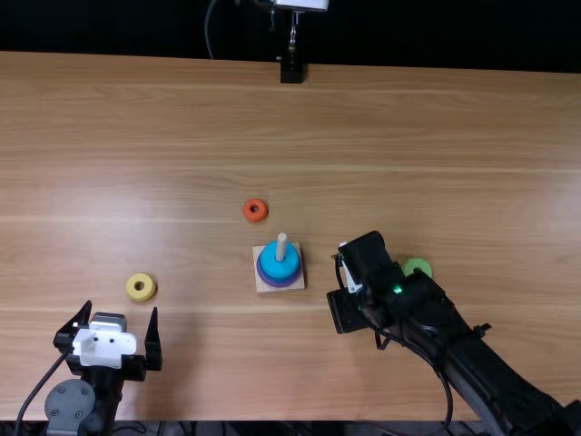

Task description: Build the Hanoi tower: stack the rings onto the peg from bottom to top in this color order: purple, dark blue, light blue, dark green, light green, yellow, orange.

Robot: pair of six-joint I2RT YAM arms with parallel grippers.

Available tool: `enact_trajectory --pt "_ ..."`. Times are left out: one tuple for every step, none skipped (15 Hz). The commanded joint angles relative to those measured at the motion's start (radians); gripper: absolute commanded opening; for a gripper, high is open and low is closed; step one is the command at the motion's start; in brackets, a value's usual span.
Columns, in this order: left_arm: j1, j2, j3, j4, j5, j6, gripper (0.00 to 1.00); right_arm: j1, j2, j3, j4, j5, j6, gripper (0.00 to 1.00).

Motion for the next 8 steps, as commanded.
enact_trajectory --pt "-0.002 -0.012 -0.105 -0.084 -0.004 0.014 1.00 0.018 -0.034 0.088 -0.045 0.008 0.011 0.00" --pt "-0.002 -0.012 -0.105 -0.084 -0.004 0.014 1.00 0.029 -0.036 0.135 -0.110 0.008 0.011 0.00" --pt "-0.002 -0.012 -0.105 -0.084 -0.004 0.014 1.00 0.038 -0.036 0.181 -0.156 0.008 0.009 0.00" --pt "-0.002 -0.012 -0.105 -0.084 -0.004 0.014 1.00 0.052 -0.034 0.227 -0.185 0.008 0.009 0.00" --pt "-0.002 -0.012 -0.105 -0.084 -0.004 0.014 1.00 0.069 -0.034 0.273 -0.220 0.008 0.007 0.00" --pt "-0.002 -0.012 -0.105 -0.084 -0.004 0.014 1.00 0.075 -0.029 0.327 -0.270 0.008 0.007 0.00" --pt "-0.002 -0.012 -0.105 -0.084 -0.004 0.014 1.00 0.081 -0.025 0.382 -0.321 0.008 0.007 0.00" --pt "-0.002 -0.012 -0.105 -0.084 -0.004 0.014 1.00 0.089 -0.016 0.437 -0.362 0.008 0.007 0.00"
